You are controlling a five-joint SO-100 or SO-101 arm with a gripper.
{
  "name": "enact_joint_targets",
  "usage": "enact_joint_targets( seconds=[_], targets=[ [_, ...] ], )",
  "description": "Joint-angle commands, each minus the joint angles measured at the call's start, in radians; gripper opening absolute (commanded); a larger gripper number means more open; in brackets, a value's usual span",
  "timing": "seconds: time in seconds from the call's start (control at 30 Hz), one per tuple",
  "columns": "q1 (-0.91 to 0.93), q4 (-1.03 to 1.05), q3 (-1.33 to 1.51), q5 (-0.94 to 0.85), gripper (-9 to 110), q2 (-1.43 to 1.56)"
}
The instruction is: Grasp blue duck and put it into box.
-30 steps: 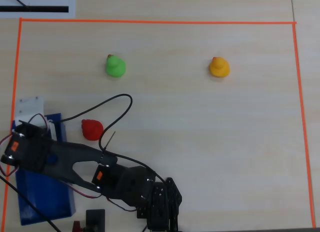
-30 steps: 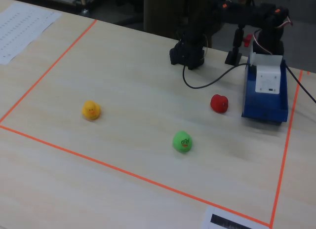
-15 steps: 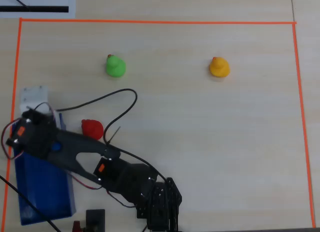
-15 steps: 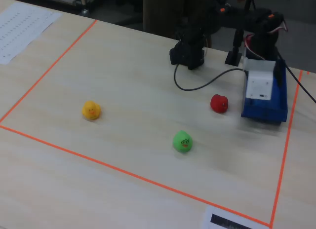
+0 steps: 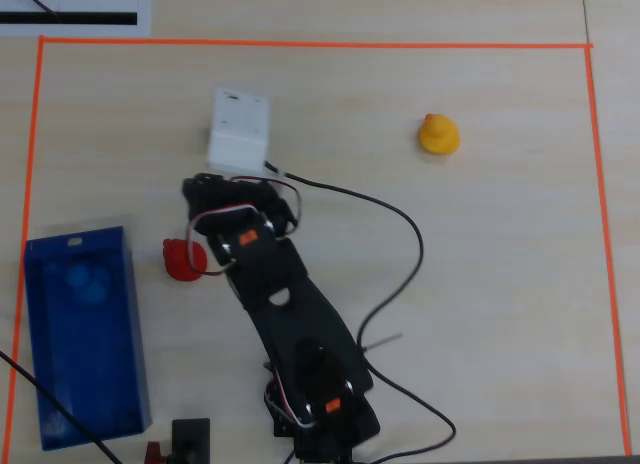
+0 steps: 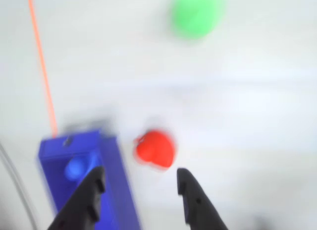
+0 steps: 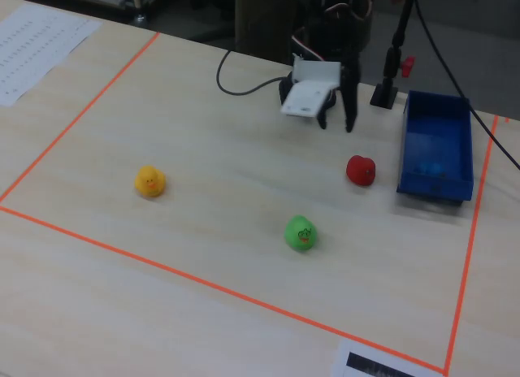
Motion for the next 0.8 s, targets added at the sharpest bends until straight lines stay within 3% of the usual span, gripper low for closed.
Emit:
enact_joint_targets(
  seconds=[0.0,0.17,0.47,0.77],
  targets=[
    [0.149,-0.235,0.494,-0.061,14,0.391],
    [0.224,-0.371,0.839,-0.086,0,0.638],
    [0.268,-0.411,1.221,-0.121,0,0.959],
    [0.288,-0.084,1.321,-0.219,0,1.173]
  ],
)
